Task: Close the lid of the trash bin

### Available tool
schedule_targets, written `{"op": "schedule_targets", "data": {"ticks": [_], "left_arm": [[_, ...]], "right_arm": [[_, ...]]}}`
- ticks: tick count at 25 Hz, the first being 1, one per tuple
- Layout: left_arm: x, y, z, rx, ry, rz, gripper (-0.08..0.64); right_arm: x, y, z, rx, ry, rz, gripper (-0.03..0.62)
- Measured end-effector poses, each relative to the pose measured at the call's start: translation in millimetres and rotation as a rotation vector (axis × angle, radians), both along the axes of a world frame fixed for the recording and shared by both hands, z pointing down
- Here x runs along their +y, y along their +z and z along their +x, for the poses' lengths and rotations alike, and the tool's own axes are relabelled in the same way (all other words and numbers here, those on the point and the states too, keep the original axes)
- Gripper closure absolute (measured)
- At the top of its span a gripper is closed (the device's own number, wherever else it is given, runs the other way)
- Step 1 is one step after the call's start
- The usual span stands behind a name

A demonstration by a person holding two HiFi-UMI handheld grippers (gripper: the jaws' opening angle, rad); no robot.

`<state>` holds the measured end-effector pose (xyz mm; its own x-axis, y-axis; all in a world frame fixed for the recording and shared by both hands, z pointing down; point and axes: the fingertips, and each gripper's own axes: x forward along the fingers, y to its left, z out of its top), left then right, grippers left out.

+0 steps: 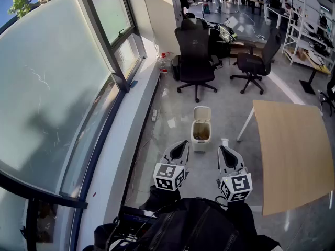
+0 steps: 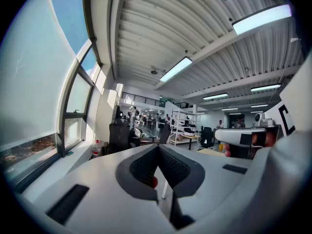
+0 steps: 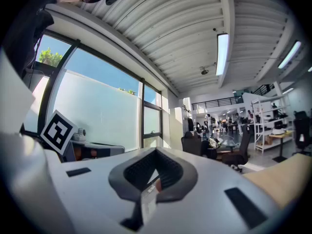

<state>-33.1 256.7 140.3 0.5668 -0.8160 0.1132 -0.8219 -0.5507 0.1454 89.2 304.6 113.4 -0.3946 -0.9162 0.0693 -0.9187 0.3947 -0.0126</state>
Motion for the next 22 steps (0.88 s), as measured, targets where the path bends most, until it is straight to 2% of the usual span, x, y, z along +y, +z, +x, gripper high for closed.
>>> {"op": "schedule_targets", "data": {"ticks": [14, 22], "left_arm": [[4, 6, 20, -0.008, 0.008, -0.008, 0.558], [17, 26, 47, -0.028, 0.021, -0.051, 0.558]], "right_arm": [[7, 8, 15, -0.021, -0.008, -0.013, 0.588], [17, 28, 31, -0.038, -0.027, -0.068, 0.588]]}}
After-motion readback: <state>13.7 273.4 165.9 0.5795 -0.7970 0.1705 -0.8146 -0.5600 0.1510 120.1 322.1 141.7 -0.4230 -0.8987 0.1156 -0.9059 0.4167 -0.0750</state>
